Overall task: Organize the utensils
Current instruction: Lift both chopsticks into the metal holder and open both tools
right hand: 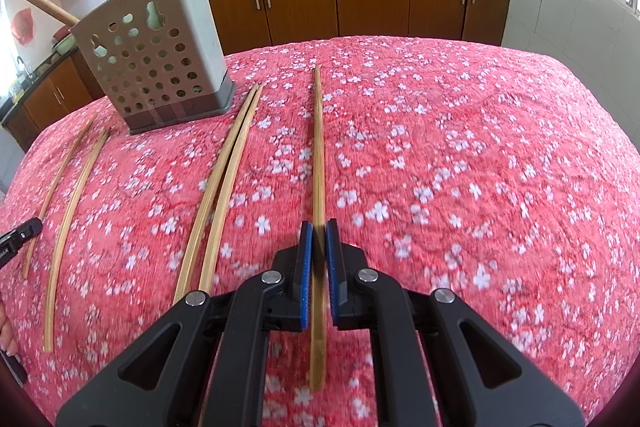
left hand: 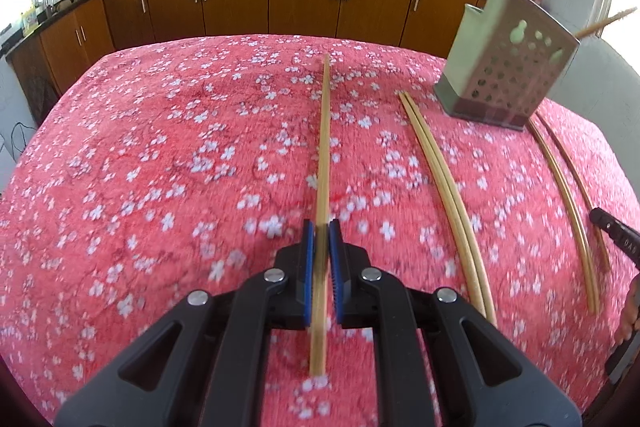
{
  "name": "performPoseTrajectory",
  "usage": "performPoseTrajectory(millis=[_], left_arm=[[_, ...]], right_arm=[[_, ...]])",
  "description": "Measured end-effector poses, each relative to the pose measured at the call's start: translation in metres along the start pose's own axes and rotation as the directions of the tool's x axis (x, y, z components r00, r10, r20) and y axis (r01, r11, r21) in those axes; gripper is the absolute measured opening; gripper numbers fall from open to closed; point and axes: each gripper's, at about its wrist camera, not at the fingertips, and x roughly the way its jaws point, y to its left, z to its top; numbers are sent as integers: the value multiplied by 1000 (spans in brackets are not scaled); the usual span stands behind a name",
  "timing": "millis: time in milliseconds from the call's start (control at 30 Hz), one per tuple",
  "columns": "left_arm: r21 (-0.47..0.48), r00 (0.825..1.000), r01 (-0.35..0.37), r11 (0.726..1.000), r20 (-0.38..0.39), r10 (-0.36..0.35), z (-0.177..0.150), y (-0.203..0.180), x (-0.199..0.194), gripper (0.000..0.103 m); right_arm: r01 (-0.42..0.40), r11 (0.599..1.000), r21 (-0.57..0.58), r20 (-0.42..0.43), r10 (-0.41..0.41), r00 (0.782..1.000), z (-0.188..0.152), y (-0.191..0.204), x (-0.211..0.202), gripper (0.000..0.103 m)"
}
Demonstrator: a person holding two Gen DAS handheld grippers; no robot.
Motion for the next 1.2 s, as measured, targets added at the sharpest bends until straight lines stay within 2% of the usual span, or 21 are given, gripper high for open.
performPoseTrajectory(millis=[233,433,567,700,933,1033,1200], left_arm=[[52,999,-34,998,7,34,-2,-9,-11,9],[28,990,5,1000,141,-9,26,-7,-62,9],[-3,969,48,999,245,-46,53,-6,-98,8],[1,949,46,999,312,-44,72,-8,-121,8],[21,938,73,997,339,-76,87,-13,-140,8],[53,928,88,995,358,-101,91,-23,-153,8],[95,903,129,987,401,-157,100,-42,-177,8]], right_arm=[[-14,1000,23,20,14,1000,1,-2,-11,8],[-18,1000,15,190,15,982,29,2,-64,8],[-25,1000,9,275,21,961,46,6,-90,8],[-29,1000,9,327,25,945,61,4,-102,8],[-50,999,4,372,45,927,74,9,-117,8],[-81,997,-17,407,81,910,86,16,-135,7],[-144,988,-48,458,150,876,100,24,-162,7]])
